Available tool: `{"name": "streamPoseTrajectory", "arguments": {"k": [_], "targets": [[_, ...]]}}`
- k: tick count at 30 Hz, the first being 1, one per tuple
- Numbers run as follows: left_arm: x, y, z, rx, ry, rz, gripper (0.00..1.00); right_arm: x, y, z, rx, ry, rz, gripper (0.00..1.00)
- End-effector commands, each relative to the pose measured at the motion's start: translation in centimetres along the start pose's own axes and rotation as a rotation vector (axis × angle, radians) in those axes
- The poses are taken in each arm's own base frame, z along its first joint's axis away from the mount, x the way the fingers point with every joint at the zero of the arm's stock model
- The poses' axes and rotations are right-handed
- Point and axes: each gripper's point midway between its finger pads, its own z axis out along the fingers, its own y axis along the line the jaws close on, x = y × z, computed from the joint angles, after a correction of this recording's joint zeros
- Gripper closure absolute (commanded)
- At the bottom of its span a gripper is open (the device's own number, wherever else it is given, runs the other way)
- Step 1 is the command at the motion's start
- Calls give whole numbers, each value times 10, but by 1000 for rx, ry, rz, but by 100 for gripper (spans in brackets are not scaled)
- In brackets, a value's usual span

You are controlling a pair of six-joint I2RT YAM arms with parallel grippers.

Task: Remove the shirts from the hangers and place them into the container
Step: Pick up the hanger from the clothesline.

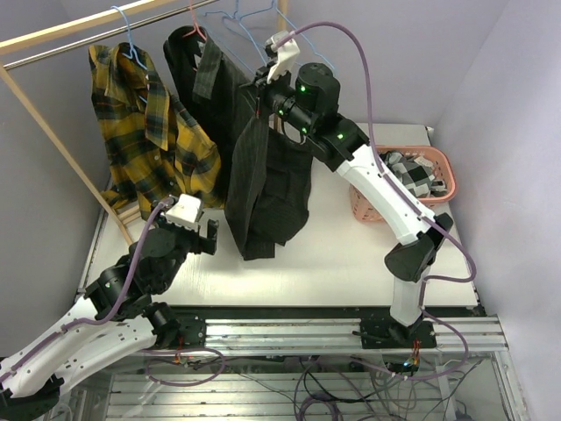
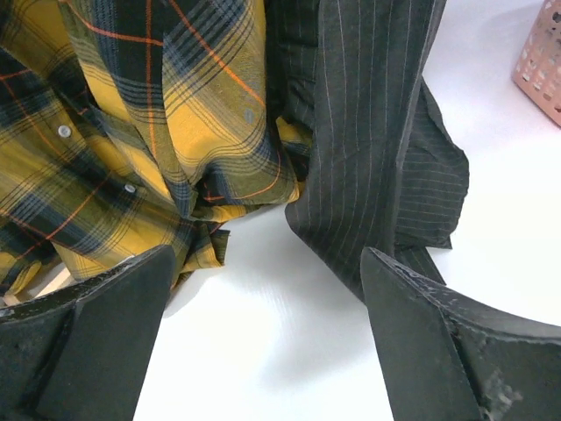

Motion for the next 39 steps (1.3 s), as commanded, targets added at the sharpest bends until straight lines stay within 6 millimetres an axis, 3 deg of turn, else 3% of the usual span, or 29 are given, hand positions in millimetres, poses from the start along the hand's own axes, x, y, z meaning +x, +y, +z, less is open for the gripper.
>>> {"name": "streamPoseTrajectory", "arguments": {"k": [1, 6, 7, 10, 12, 14, 16, 21, 23, 30, 31, 32, 34, 35, 38, 39], "targets": [[-14, -9, -1, 57, -45, -26, 1, -65, 7, -18, -26, -186, -23, 100], [-17, -20, -5, 133, -76, -31, 1, -70, 8, -19, -31, -227, -9, 100], [-17, -20, -6, 139, -81, -31, 9, -71, 9, -20, -31, -235, -6, 100], [-20, -13, -10, 115, -98, -44, 48, -78, 10, -23, -34, -251, -4, 100], [-21, -7, -11, 85, -108, -55, 58, -84, 10, -29, -30, -261, -7, 100], [-22, -3, -12, 67, -115, -60, 52, -90, 8, -38, -19, -274, -14, 100], [-22, -1, -11, 56, -114, -59, 35, -95, 7, -47, -14, -283, -19, 100], [-19, -9, -5, 73, -85, -39, 15, -111, 2, -69, -4, -312, -23, 100], [-18, -13, -3, 87, -74, -34, 1, -117, 1, -77, -8, -318, -20, 100], [-32, -20, -7, 128, -115, -93, 1, -125, 2, -111, -10, -290, -32, 100], [-37, -22, -9, 149, -134, -105, 11, -125, 2, -119, -5, -286, -34, 100], [-42, -26, -11, 180, -155, -111, 30, -127, 1, -129, 5, -284, -34, 100], [-55, -28, -16, 205, -196, -127, 79, -124, -2, -150, 30, -269, -35, 100], [-64, -27, -19, 208, -216, -133, 91, -124, -4, -163, 46, -265, -34, 100], [-88, -27, -23, 225, -236, -99, 92, -122, -8, -204, 85, -249, -33, 100], [-96, -27, -25, 232, -240, -80, 84, -121, -8, -219, 92, -244, -32, 100]]}}
